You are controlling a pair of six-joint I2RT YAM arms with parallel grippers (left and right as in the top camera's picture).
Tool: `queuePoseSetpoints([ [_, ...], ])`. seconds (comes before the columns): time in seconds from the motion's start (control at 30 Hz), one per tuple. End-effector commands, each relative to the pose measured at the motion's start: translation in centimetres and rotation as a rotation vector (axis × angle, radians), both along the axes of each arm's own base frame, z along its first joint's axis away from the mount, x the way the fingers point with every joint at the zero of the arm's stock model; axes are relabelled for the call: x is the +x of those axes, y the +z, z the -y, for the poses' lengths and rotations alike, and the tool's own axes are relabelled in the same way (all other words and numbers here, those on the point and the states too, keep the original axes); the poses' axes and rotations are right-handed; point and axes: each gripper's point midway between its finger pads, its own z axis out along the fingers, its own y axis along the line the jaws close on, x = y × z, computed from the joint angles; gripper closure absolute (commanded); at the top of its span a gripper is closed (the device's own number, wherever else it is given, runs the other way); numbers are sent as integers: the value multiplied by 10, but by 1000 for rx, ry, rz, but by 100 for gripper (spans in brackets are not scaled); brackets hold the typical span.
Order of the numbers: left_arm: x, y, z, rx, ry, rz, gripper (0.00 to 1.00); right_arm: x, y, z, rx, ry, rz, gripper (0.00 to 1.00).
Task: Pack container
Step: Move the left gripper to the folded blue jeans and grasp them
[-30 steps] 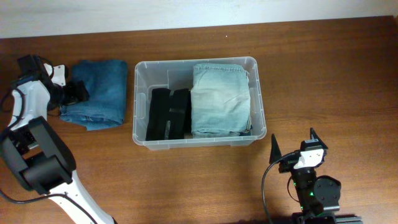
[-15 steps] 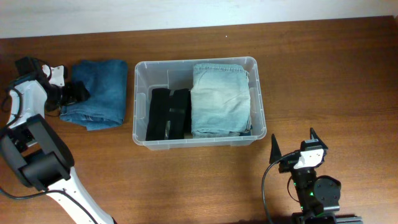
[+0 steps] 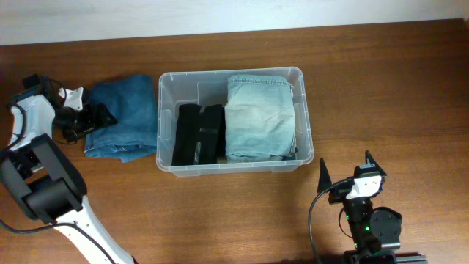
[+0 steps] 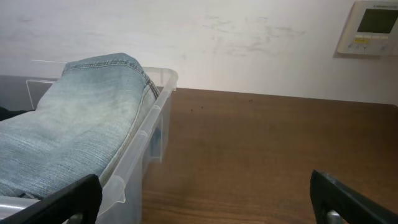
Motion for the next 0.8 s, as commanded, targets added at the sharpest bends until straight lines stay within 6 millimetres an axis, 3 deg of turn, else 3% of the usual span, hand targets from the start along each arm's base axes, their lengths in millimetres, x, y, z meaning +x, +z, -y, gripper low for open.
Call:
queuePoseSetpoints([
  [0.0,-31,-57,5,20,-22,-165,2,0,-1,0,10,4,1,1],
  [0.1,-34,-61,-7,90,-22,-182,1,0,-1,0,10,4,1,2],
  [0.23,-30,-61,-8,99,-28,-166,1,0,-1,0,10,4,1,2],
  [0.77,-41,-60,-2,72,-32,-209,1,0,-1,0,10,4,1,1],
])
